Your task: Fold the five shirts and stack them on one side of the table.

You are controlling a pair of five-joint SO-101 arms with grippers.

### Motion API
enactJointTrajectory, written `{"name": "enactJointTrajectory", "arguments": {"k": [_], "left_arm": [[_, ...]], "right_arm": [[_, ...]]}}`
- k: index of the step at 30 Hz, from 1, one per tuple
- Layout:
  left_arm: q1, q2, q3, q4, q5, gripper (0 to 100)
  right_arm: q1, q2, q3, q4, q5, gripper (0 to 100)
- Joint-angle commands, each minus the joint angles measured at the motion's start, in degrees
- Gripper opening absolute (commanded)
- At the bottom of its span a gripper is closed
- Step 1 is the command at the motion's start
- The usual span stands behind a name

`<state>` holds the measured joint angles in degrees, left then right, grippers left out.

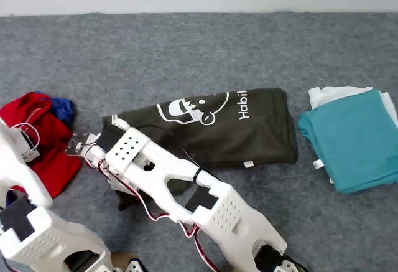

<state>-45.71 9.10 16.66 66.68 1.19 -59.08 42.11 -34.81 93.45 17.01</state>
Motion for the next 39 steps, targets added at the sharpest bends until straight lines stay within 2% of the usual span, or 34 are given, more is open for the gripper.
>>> {"name": "enactJointTrajectory", "arguments": {"k": [1,6,13,21,26,29,31,35,39], "left_arm": [[-0.4,-2.4,-1.8,0.3,0.0,12],[-0.3,-2.4,-1.8,0.4,0.0,12],[-0.2,-2.4,-1.8,0.4,0.0,12],[-0.1,-2.4,-1.7,0.4,0.0,12],[-0.1,-2.4,-1.7,0.4,0.0,12],[-0.1,-2.4,-1.7,0.4,0.0,12],[-0.1,-2.4,-1.7,0.4,0.0,12],[0.0,-2.4,-1.7,0.4,0.0,12],[0.0,-2.4,-1.7,0.4,0.0,12]], "right_arm": [[-0.8,-6.1,-2.7,2.1,0.1,20.7],[-2.2,-7.1,-5.7,4.7,0.1,20.3],[-0.7,-1.8,-5.9,1.8,0.4,4.8],[2.3,0.7,-9.1,-1.3,0.5,4.7],[6.4,0.8,-9.8,-7.4,0.7,4.7],[7.3,0.9,-9.8,-8.7,5.6,5.0],[7.3,0.9,-9.8,-8.8,8.2,7.9],[7.6,3.6,-10.0,-10.5,8.4,14.6],[8.7,7.3,-10.0,-15.1,8.4,15.1]]}}
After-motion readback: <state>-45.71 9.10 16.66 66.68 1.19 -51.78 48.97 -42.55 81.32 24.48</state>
